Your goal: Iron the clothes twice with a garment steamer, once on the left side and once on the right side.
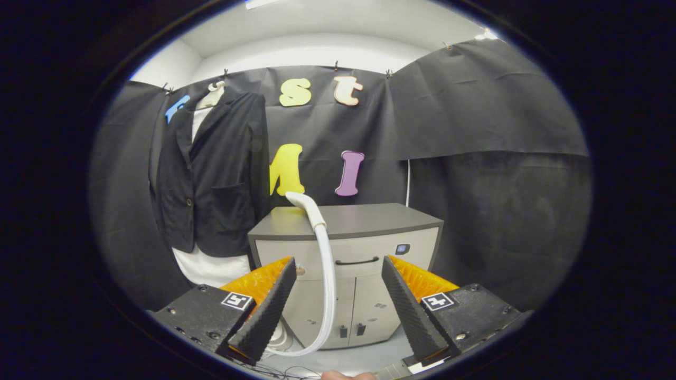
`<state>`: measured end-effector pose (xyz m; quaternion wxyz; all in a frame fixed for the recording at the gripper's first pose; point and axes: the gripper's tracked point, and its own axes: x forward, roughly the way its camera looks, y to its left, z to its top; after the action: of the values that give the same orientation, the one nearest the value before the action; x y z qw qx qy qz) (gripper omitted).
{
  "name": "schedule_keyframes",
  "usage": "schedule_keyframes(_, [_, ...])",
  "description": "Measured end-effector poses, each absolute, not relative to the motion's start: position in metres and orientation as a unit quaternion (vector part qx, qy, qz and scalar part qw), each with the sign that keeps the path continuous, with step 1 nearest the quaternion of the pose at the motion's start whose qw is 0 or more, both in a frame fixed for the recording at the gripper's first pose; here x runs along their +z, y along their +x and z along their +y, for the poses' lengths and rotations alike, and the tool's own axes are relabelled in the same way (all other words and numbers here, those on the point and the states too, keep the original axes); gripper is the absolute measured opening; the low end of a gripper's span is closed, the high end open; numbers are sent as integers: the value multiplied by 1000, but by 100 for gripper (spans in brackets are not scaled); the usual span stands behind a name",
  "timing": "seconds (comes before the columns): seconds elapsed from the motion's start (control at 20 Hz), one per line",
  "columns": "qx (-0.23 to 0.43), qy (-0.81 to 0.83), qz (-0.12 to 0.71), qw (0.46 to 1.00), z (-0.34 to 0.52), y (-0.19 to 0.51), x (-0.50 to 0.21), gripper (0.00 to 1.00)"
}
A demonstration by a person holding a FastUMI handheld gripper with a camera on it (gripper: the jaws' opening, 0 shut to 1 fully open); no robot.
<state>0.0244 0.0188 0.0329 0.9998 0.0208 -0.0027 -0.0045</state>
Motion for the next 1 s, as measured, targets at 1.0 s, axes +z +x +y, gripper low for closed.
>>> schedule_keyframes(1.0, [134,3,132,982,59,236,112,100])
